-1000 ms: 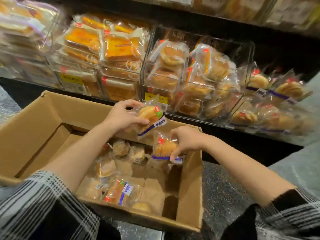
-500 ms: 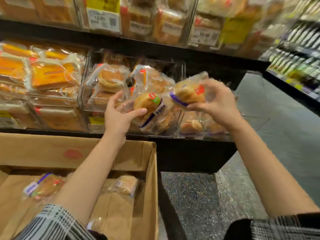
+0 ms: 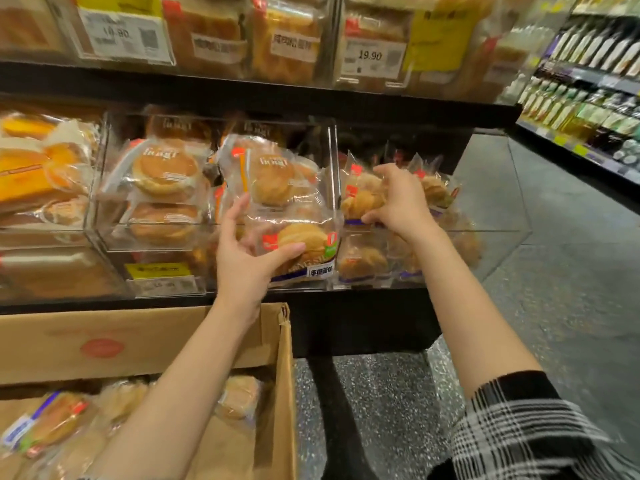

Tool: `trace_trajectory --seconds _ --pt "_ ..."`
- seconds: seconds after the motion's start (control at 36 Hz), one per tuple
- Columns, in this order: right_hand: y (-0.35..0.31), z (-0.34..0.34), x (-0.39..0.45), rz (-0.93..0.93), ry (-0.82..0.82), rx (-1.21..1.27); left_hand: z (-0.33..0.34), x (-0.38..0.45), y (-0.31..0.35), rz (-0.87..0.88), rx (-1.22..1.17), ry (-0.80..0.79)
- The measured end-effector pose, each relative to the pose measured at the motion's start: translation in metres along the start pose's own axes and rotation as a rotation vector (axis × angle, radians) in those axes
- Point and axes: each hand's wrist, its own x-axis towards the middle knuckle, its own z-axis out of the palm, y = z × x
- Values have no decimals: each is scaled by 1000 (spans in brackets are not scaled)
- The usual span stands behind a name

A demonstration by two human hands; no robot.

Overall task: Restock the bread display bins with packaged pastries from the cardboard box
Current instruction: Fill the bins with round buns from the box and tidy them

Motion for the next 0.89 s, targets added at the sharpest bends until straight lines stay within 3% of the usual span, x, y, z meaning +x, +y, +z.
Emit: trace_trajectory --seconds 0.08,0.19,0.36,0.64,0.72,0.78,0.83,0.89 --pt "0 7 9 -20 78 37 -2 1 -9 0 58 7" --pt "-1 13 10 -10 119 -138 -4 4 -13 13 112 18" --pt "-4 12 12 37 -84 -63 -5 5 -11 82 120 14" --pt "-2 7 -1 -8 -15 -290 2 -6 10 179 144 -26" --pt "-7 -5 -5 -124 87 -251 6 -8 14 170 163 -49" --pt "-17 -22 -10 -203 134 -51 8 -9 16 164 137 -61" --pt "-33 -44 -20 -238 -1 223 12 -12 19 175 122 -69" --pt "-46 -63 -31 -240 -319 335 20 -15 25 197 123 -74"
